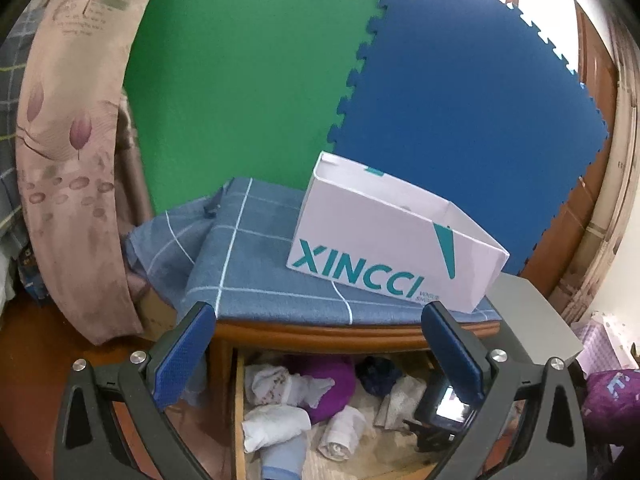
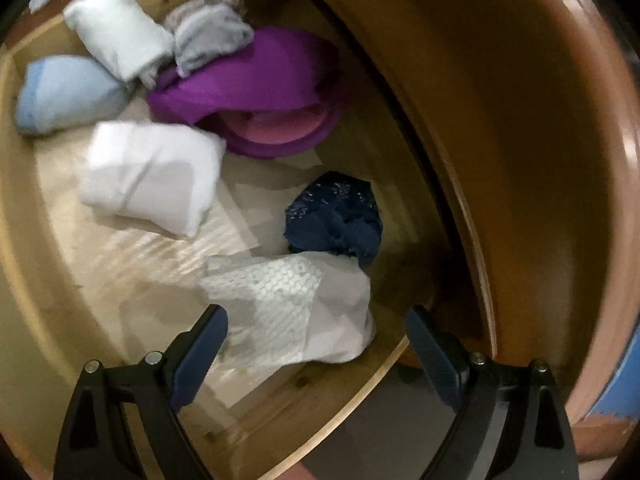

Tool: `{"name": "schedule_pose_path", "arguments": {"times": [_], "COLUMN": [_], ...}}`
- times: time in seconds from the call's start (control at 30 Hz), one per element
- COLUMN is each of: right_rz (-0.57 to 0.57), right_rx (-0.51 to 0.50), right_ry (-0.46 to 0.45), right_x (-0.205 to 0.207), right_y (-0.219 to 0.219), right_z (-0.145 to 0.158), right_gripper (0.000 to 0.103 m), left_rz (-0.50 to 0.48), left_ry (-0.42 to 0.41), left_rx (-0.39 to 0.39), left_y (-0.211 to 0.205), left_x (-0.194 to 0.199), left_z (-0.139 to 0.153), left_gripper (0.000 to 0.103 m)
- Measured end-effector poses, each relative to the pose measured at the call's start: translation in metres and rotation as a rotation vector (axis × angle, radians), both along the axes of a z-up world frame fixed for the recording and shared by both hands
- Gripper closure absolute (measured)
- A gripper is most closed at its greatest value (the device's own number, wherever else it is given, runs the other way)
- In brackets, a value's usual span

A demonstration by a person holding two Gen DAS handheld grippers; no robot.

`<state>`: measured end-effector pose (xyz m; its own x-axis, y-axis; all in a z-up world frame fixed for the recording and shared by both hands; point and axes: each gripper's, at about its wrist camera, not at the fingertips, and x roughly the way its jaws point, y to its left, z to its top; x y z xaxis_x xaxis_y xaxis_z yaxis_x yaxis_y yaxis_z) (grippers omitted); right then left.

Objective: Take underwear out of drawer
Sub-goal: 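Move the right tool down into the drawer toward the white mesh item, then grasp the white mesh-patterned underwear with the right tool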

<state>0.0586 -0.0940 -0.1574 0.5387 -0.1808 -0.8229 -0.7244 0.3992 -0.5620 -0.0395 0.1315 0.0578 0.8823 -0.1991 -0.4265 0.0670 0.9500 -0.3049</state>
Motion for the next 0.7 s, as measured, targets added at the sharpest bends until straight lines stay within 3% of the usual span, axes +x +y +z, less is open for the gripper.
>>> {"name": "schedule_pose_path", "arguments": {"times": [0.17,0.33,0.4,0.43,0.47,0.53,0.57,0.7], "right_rz": [-0.011,-0.072,-0.098,-0.094,-0.082,-0.062,-0.061,-0.082], "right_rx": [-0.056,-0.045,-0.035,-0.036,-0.04,-0.047,-0.045,0.053], "right_ry": [0.014,0.12,0.173,0.169,0.162,0.135,0.133,0.185], "right_x": [0.013,0.026,0.028,0.026,0.024,0.017,0.015,0.005], "right_y": [0.002,-0.004,-0.007,-0.006,-0.006,-0.004,-0.005,-0.013], "right_z": [-0.019,-0.033,-0.037,-0.036,-0.035,-0.028,-0.027,-0.001], "right_gripper": [0.01,0.011,0.029,0.038,0.053,0.068,0.074,0.078], "left_rz": [-0.024,-0.042,-0.052,-0.055,-0.057,-0.066,-0.067,-0.068], "left_ry": [0.028,0.048,0.05,0.049,0.049,0.047,0.047,0.053], "left_rx": [-0.002,0.003,0.013,0.018,0.023,0.03,0.033,0.032], "left_y": [-0.003,-0.007,-0.01,-0.01,-0.011,-0.013,-0.013,-0.013], "left_x": [0.007,0.012,0.013,0.013,0.014,0.014,0.014,0.013], "left_z": [-0.005,-0.009,-0.009,-0.009,-0.009,-0.01,-0.01,-0.011], "left_gripper": [0.001,0.001,0.001,0.001,0.001,0.001,0.001,0.001]}}
